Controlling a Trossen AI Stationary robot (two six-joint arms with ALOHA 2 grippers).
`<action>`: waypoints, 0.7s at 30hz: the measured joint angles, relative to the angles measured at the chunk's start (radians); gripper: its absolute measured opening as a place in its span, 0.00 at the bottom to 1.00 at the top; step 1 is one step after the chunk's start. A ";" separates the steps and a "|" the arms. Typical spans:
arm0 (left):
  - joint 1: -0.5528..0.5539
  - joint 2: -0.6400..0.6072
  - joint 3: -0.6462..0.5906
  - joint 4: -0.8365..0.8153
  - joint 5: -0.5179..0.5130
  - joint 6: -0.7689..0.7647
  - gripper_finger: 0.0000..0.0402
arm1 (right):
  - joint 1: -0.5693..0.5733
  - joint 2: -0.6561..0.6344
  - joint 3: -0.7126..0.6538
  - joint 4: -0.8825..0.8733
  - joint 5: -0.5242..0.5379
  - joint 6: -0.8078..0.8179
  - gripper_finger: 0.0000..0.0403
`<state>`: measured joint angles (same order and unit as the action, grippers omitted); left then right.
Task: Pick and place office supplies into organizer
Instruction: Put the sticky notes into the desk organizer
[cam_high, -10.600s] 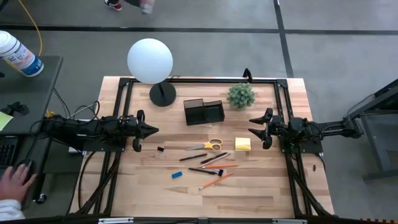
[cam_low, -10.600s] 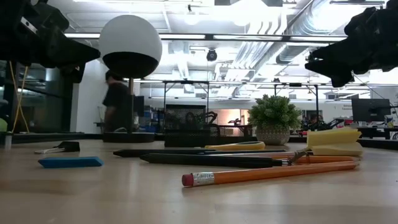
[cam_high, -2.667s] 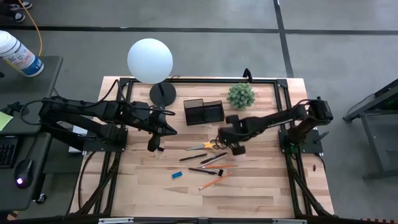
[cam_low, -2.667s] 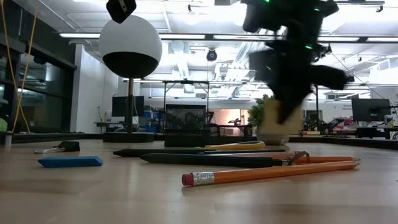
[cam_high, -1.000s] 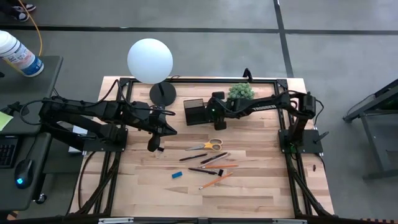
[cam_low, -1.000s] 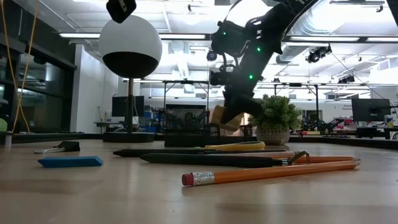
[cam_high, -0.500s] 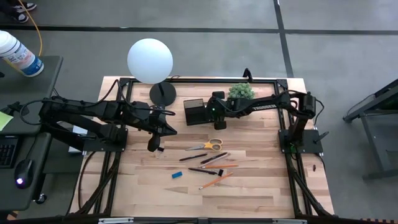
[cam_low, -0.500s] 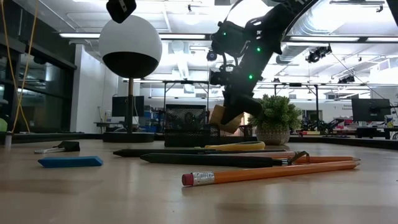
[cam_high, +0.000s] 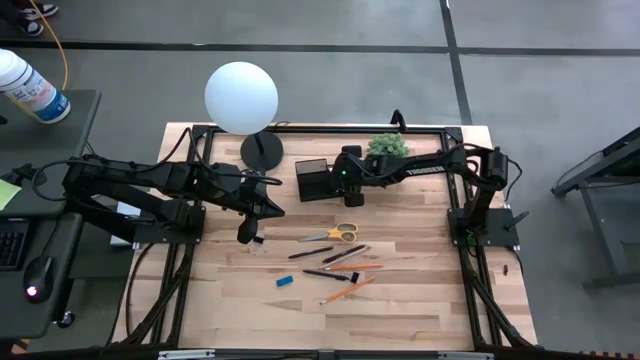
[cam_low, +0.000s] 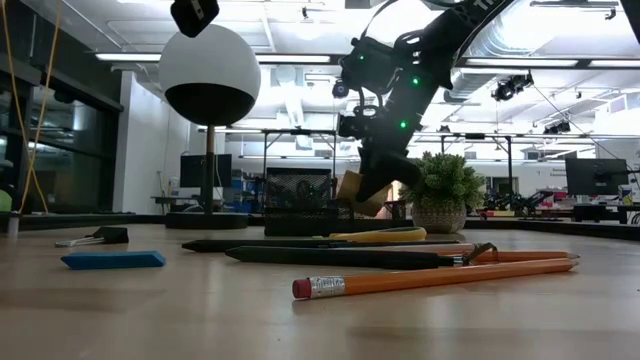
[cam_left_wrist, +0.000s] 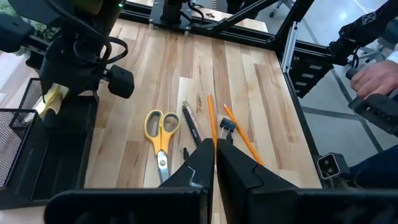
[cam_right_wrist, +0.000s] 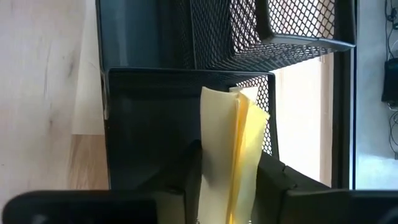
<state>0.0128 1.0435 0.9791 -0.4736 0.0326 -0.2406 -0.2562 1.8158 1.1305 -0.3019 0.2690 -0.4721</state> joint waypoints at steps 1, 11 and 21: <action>0.000 0.000 0.000 0.000 0.000 0.000 0.02 | 0.000 0.000 0.000 0.000 -0.006 0.000 0.26; 0.000 0.000 0.000 0.000 0.000 -0.001 0.02 | -0.004 0.000 0.000 -0.014 0.001 0.021 0.33; 0.000 0.000 0.000 0.000 0.000 -0.018 0.02 | -0.012 0.000 0.000 -0.022 -0.026 0.038 0.34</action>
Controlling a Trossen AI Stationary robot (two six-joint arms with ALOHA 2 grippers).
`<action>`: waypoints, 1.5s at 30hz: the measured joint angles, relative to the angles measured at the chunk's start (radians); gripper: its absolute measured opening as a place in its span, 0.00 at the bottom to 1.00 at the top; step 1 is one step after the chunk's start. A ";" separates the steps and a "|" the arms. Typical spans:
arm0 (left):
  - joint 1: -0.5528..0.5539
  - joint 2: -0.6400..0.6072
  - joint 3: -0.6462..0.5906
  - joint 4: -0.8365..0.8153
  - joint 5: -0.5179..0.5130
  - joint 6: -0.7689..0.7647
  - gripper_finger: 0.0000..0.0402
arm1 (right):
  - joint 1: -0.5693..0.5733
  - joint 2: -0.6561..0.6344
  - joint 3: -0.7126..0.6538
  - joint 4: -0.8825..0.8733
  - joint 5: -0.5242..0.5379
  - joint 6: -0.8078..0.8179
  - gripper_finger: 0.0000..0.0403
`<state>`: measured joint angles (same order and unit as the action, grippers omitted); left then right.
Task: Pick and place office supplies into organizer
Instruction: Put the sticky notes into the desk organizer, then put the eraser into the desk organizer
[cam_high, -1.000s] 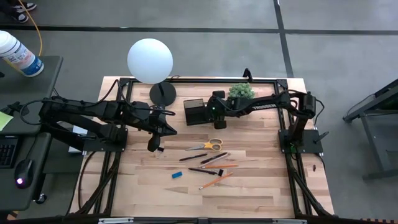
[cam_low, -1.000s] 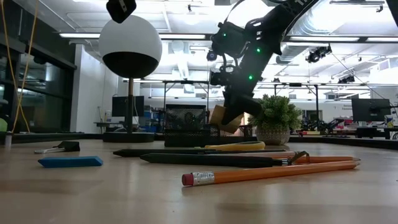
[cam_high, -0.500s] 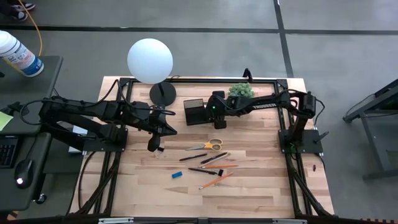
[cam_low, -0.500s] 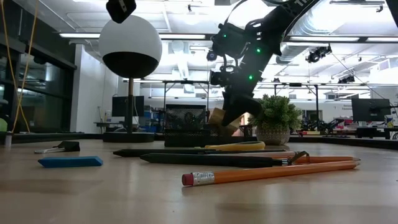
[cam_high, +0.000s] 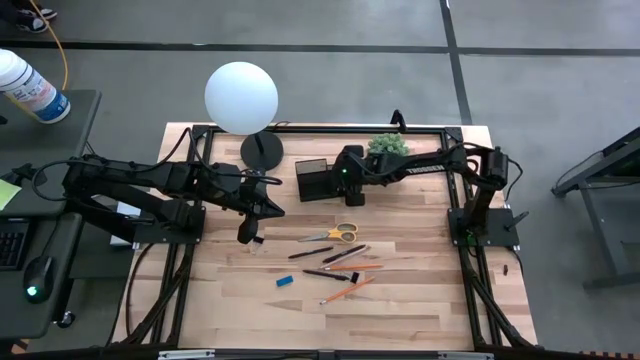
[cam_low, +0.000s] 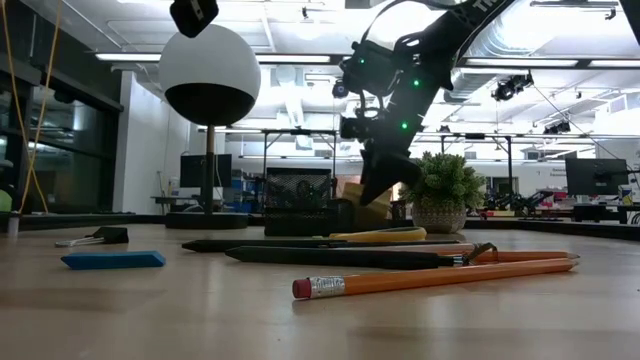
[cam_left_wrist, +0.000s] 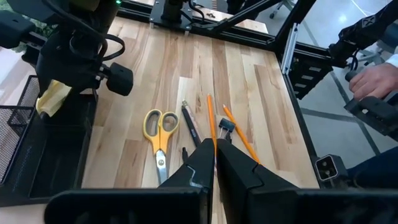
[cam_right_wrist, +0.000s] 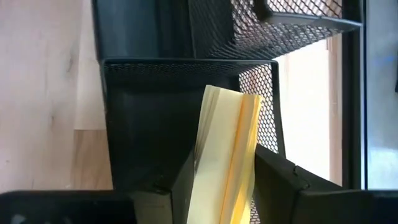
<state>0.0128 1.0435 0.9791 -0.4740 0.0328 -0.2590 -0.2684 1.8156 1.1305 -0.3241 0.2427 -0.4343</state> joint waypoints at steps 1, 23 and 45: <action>0.000 0.000 0.000 0.000 0.000 0.000 0.02 | 0.000 0.000 0.000 0.000 -0.007 0.002 0.34; 0.000 0.000 0.000 0.000 0.000 -0.001 0.02 | 0.000 0.002 0.000 0.017 -0.005 -0.065 0.48; 0.000 0.000 0.000 -0.135 0.122 -0.002 0.02 | 0.126 -0.011 0.229 -0.406 -0.065 0.142 0.45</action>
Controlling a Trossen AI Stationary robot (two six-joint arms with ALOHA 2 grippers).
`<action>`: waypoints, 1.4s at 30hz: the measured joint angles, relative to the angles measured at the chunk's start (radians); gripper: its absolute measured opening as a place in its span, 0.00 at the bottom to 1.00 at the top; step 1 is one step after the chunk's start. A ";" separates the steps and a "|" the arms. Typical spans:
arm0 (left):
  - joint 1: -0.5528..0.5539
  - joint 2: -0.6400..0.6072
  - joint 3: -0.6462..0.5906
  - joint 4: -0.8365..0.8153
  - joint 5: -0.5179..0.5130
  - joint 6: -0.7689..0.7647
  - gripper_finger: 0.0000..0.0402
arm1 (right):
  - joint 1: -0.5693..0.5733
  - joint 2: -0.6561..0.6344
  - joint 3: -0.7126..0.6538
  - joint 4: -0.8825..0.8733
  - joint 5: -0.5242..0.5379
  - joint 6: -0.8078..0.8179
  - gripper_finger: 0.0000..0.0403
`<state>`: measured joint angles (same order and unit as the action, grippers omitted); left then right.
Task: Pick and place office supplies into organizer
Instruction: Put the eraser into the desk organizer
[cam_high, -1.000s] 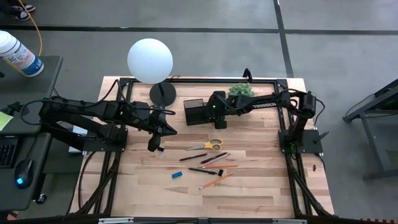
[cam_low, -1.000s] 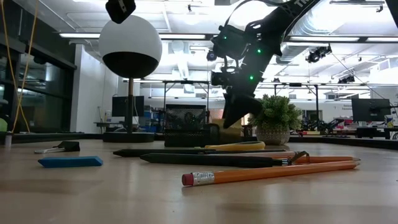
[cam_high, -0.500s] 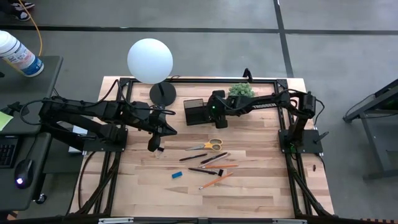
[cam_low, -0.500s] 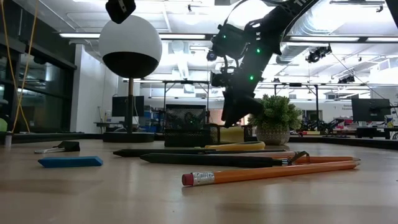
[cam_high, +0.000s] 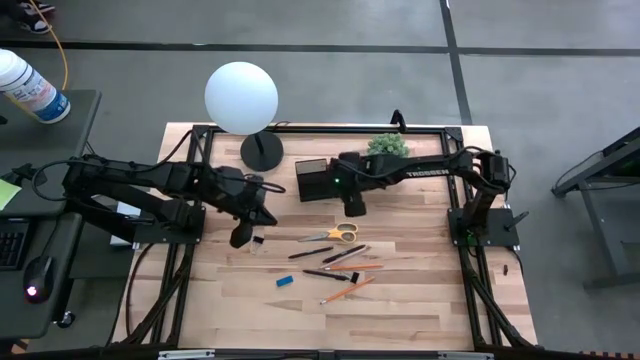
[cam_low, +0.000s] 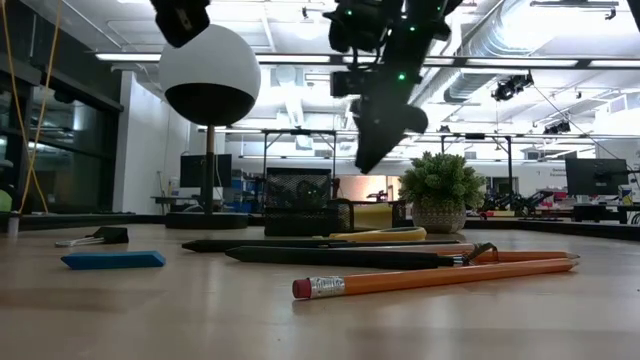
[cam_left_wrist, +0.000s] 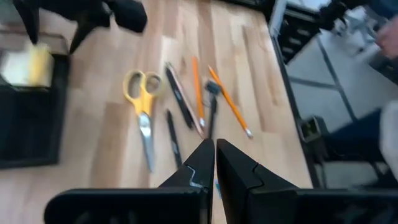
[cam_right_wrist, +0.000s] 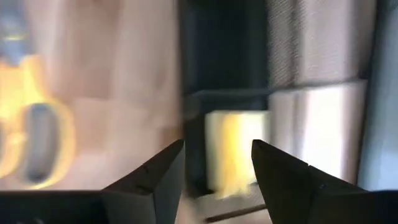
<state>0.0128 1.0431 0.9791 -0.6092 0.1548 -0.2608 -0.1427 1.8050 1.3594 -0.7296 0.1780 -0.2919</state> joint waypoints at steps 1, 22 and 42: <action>0.000 0.000 0.000 -0.010 0.021 0.000 0.02 | 0.005 0.000 0.000 -0.035 -0.033 0.037 0.45; -0.039 -0.001 -0.021 -0.051 0.073 0.029 0.02 | 0.296 -0.001 -0.063 -0.272 -0.318 0.247 0.30; -0.229 0.003 -0.362 0.398 0.152 -0.294 0.02 | 0.548 -0.152 -0.171 -0.131 -0.091 0.983 0.29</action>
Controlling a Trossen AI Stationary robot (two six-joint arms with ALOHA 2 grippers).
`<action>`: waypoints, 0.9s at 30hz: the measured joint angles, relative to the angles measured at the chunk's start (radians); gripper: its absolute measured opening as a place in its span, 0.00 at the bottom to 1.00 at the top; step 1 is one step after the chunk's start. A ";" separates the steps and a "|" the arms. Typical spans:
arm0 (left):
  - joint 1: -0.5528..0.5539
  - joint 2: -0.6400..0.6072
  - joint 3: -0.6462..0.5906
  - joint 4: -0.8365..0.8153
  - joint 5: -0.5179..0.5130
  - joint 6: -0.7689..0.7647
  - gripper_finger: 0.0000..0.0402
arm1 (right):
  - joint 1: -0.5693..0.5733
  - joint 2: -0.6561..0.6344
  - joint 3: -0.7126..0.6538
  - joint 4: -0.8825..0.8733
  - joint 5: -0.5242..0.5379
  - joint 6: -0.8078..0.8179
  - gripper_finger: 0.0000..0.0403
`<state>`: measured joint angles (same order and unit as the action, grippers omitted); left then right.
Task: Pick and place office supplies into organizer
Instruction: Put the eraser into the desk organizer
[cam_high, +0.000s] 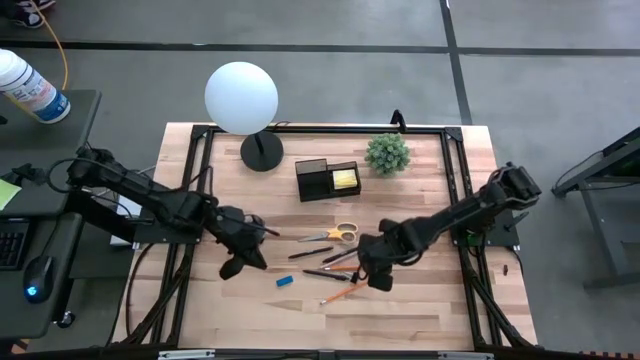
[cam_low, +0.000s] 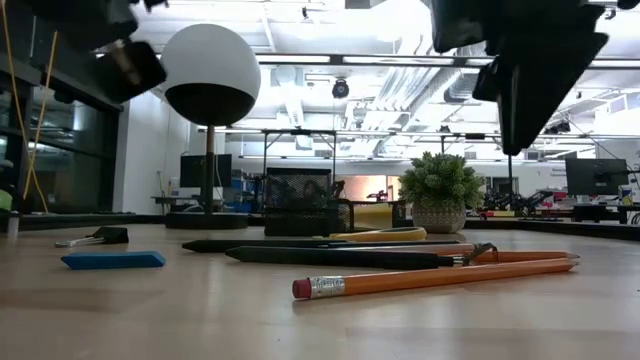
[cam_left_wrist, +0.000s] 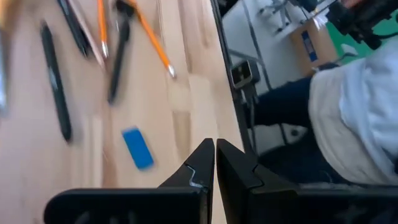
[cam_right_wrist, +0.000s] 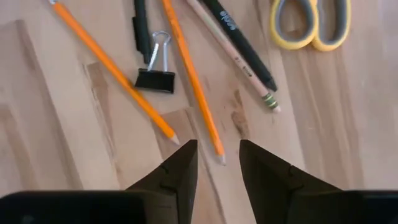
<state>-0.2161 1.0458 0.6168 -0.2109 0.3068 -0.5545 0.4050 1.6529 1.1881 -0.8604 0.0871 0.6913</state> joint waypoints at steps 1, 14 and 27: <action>0.000 0.000 0.000 -0.006 0.016 -0.010 0.02 | 0.002 0.002 0.000 0.000 -0.001 -0.008 0.29; -0.164 0.174 0.060 0.057 -0.193 -0.261 0.01 | 0.043 0.003 -0.048 0.023 0.030 -0.176 0.29; -0.401 0.429 0.306 -0.259 -0.756 -0.427 0.02 | 0.172 0.003 -0.182 0.179 0.205 -0.082 0.29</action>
<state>-0.6174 1.4747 0.9230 -0.4696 -0.4494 -0.9815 0.5774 1.6558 1.0057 -0.6810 0.2921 0.6094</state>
